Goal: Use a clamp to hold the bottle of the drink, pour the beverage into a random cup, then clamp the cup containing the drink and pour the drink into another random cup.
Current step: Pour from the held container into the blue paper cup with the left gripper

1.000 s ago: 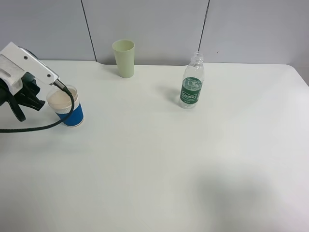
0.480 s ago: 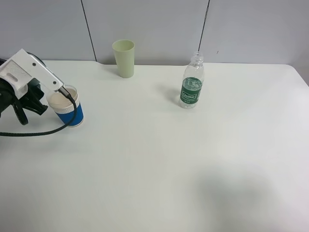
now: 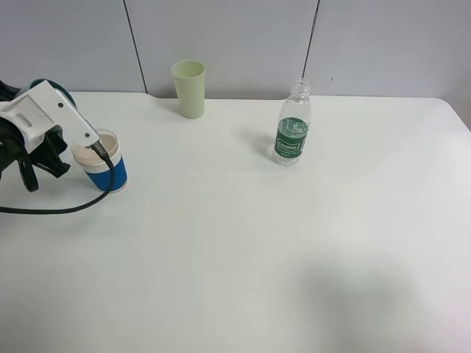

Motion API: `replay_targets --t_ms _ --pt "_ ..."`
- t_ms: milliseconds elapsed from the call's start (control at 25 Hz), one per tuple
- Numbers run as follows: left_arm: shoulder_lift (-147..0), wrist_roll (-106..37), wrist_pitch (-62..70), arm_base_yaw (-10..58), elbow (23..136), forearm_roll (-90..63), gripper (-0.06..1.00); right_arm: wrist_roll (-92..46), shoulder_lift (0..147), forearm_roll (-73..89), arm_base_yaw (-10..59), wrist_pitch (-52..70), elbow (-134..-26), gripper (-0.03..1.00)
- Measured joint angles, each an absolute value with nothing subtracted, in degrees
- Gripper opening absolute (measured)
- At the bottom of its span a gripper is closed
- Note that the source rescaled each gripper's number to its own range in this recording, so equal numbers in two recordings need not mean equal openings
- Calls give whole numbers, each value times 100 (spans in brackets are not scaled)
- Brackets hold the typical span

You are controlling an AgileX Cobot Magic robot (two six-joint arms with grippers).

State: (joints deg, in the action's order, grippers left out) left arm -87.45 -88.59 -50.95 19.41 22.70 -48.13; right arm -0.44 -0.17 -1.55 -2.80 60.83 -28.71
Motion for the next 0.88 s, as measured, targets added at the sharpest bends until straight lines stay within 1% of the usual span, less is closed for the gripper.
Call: replay_targets --t_ms 480,880 --pt "-8745 -9205 -5095 1941 2270 -4596 2 -44 -17 -155 -280 6083 -2871 100" --pt "-8768 -9626 -5345 1941 2270 -4589 2 -44 -17 -155 -280 6083 -2871 100"
